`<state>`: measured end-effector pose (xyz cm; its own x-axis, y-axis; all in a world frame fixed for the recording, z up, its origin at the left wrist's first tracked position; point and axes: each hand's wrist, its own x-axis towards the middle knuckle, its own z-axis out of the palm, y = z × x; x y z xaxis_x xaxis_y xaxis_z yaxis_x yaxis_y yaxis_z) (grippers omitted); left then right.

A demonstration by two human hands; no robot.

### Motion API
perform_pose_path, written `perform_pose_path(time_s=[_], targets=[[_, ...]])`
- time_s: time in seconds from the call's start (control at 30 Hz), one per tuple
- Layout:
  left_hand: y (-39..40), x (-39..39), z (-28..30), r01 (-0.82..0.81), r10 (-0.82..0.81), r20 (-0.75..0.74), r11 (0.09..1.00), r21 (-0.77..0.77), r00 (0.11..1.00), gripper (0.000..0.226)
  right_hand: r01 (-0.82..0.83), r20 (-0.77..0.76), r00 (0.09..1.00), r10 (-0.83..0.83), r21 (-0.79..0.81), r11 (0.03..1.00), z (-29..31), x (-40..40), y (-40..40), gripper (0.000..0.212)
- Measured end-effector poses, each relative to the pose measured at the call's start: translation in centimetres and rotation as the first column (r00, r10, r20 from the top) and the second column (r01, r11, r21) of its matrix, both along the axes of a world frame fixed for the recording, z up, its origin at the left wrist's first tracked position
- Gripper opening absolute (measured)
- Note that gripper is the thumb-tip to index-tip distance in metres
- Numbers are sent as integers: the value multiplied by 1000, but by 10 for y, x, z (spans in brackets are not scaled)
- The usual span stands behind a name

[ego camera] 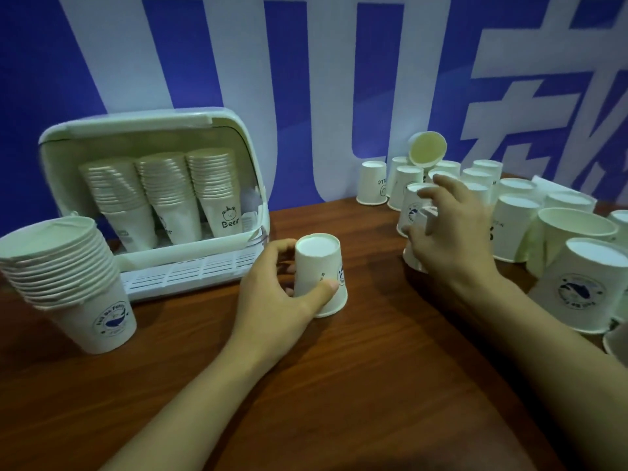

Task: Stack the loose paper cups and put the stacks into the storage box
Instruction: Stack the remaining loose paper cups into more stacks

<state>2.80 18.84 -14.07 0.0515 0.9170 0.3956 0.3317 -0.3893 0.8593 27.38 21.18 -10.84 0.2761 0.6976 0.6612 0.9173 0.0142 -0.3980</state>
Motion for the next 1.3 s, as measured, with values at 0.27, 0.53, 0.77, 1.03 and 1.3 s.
perform_pose_path(time_s=[0.27, 0.53, 0.77, 1.03, 1.3], targets=[[2, -1, -3, 17, -17, -33, 1000, 20, 999, 54, 117, -34, 992, -124, -169, 979, 2, -4, -4, 80], [-3, -2, 2, 112, -115, -105, 993, -28, 988, 64, -346, -226, 840, 493, 478, 807, 46, -47, -33, 41], [-1, -3, -2, 160, -162, -74, 987, -26, 984, 122, -646, -142, 740, 657, 122, 754, 32, -70, -37, 75], [1, -3, -2, 74, -64, -120, 994, 75, 991, 82, -656, -308, 724, 618, -29, 754, 10, -66, -22, 64], [5, -4, -6, -65, 67, -216, 998, 16, 974, 62, -653, -430, 665, 611, 62, 755, -2, -64, -23, 54]])
